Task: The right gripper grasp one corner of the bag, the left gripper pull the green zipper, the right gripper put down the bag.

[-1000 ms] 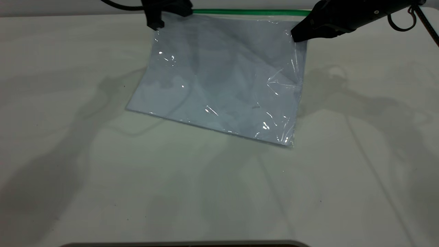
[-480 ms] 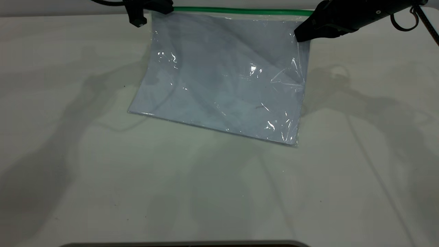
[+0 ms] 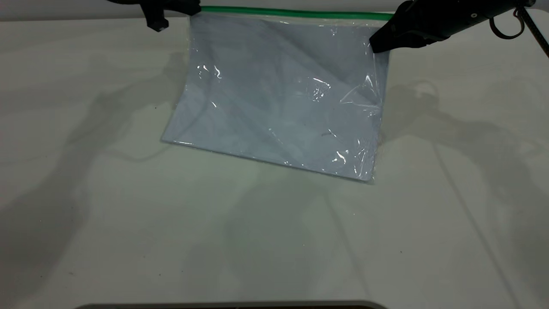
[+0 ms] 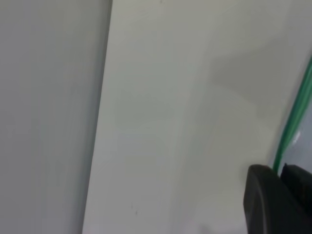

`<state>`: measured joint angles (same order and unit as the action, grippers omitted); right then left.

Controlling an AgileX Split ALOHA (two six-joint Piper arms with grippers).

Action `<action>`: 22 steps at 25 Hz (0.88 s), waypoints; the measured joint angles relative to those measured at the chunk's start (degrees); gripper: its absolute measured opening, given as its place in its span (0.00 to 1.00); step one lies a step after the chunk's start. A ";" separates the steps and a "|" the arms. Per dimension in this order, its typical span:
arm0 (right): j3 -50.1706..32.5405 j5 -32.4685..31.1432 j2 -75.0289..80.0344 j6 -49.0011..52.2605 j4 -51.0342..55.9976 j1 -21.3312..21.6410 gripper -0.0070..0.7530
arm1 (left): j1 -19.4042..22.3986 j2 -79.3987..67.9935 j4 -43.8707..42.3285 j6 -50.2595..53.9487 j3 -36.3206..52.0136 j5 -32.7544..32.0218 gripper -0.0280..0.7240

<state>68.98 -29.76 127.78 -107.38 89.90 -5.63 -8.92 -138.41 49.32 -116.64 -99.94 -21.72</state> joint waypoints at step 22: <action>-0.10 12.65 -3.14 10.39 -1.89 0.85 0.78 | -1.21 0.87 13.53 5.74 0.12 22.26 0.65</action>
<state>68.87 -17.11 124.64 -96.99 88.01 -4.78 -10.14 -137.54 62.85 -110.90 -99.82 0.55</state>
